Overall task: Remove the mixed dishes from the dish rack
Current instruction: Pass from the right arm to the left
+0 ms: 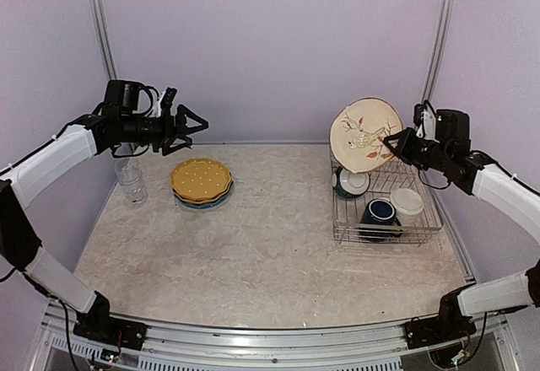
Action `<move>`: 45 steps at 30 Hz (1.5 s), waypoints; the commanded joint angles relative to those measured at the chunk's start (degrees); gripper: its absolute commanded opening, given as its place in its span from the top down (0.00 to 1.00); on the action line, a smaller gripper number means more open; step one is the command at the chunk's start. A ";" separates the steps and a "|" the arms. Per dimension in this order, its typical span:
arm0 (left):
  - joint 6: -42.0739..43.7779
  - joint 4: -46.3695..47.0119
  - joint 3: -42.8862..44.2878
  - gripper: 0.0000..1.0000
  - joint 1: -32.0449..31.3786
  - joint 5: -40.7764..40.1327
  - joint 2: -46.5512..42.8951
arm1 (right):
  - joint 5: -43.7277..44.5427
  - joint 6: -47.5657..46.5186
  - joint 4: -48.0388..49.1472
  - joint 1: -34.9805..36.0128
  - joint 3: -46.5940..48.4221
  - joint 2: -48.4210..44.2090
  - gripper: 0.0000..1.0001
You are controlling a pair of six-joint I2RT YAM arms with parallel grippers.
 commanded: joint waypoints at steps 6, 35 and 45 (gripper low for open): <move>-3.84 0.95 3.29 0.09 -6.55 13.13 9.51 | -13.40 13.26 31.01 11.78 -0.11 11.14 1.00; -9.51 3.56 3.93 0.73 -8.13 20.60 18.30 | -19.86 24.82 49.12 25.06 9.21 31.75 1.00; -11.09 3.77 2.99 1.00 -4.78 18.91 17.42 | -15.91 21.82 44.23 25.16 8.42 31.55 0.73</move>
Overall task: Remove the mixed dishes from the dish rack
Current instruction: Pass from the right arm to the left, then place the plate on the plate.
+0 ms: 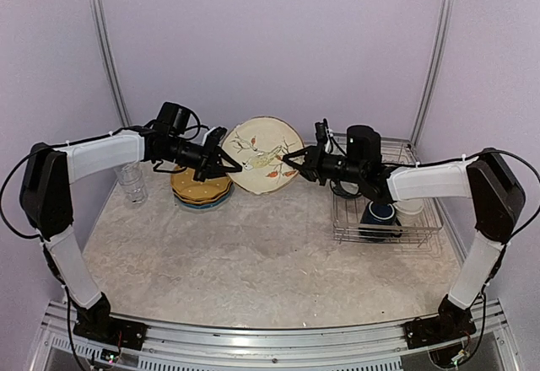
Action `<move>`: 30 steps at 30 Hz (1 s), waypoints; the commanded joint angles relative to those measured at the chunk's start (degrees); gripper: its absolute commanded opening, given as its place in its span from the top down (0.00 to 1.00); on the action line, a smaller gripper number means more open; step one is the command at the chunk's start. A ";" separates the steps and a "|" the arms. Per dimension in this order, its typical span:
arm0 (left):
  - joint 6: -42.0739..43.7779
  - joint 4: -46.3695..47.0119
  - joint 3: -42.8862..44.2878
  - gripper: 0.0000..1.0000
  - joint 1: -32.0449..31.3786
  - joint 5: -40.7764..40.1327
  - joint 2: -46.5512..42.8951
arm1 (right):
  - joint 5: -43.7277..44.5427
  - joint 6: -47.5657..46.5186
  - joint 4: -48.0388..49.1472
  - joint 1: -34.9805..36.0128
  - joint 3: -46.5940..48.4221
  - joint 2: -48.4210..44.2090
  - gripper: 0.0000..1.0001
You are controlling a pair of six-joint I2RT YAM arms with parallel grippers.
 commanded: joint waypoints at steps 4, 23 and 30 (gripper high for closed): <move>-2.00 -2.45 1.70 1.00 5.64 -1.95 -0.69 | 3.96 -5.58 -0.63 0.27 2.55 -2.49 0.28; 1.18 -23.75 11.66 1.00 18.34 -20.50 7.82 | 7.46 -10.10 -7.73 -1.09 0.70 -6.54 0.10; 1.29 -24.64 12.98 1.00 18.43 -20.52 10.77 | 8.39 -11.24 -8.99 -1.21 -0.03 -8.67 0.10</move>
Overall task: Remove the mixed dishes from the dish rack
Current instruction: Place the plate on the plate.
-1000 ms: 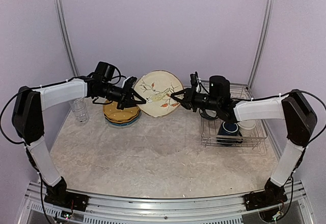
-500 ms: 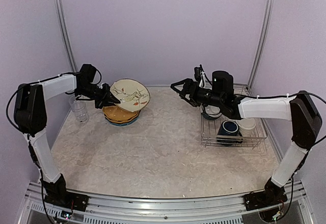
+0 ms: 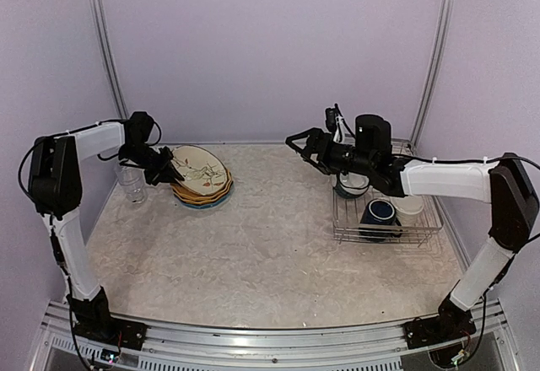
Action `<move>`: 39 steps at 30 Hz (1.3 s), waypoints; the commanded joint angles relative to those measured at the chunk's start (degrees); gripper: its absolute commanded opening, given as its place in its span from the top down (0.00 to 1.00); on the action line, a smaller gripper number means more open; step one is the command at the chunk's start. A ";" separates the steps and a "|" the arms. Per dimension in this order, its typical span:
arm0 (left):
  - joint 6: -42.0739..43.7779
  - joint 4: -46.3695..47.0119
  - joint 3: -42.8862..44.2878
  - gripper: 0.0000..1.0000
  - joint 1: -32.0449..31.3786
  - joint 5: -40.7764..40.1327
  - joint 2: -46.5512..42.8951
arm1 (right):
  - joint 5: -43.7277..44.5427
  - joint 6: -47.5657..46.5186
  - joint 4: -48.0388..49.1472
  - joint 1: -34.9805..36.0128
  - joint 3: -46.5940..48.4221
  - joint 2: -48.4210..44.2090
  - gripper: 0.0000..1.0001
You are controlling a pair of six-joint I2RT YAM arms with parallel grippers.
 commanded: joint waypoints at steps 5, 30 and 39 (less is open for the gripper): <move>2.04 1.28 4.23 1.00 -0.19 2.64 3.15 | 2.24 -2.46 -2.23 -0.48 -1.88 -4.43 0.10; 0.73 1.28 2.04 0.47 1.98 -6.44 -0.82 | 7.79 -6.61 -7.15 -0.85 -3.73 -8.97 0.10; 2.47 6.06 -2.46 0.31 1.69 -9.91 -10.56 | 16.59 -15.98 -21.38 -0.95 -0.65 -12.51 0.07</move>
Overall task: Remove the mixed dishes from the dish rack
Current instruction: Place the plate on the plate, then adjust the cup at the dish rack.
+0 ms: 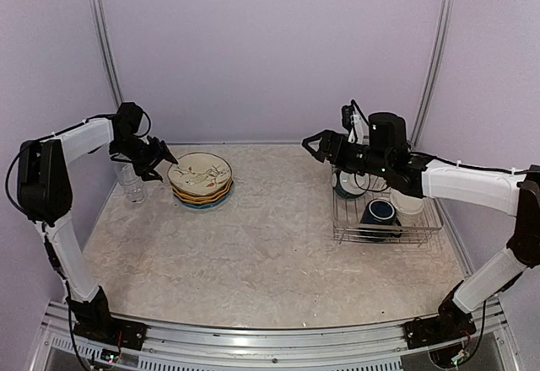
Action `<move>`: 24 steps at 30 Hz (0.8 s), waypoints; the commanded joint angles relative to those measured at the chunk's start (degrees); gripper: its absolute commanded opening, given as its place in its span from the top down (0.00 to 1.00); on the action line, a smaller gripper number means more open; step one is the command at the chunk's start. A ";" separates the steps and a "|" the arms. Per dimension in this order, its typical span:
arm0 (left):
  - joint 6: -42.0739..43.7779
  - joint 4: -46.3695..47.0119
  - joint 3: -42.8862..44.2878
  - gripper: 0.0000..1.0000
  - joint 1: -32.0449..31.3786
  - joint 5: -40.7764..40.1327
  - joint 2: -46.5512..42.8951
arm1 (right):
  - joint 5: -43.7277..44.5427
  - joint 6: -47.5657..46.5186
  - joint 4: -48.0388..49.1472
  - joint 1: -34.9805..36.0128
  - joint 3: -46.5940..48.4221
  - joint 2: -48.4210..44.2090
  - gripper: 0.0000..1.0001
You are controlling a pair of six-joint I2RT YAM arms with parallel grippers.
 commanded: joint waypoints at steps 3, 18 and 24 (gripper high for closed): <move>2.81 6.05 -3.51 0.28 -1.62 -2.03 -10.40 | 13.64 -10.59 -19.05 -0.58 2.93 -5.06 0.05; 12.78 9.87 -5.95 0.17 -16.38 -6.39 -22.99 | 37.02 -17.26 -54.77 -1.50 7.77 -7.25 0.00; 13.74 9.63 -5.86 0.16 -18.66 -7.03 -23.53 | 32.91 -13.66 -60.57 -7.56 3.33 -11.81 0.00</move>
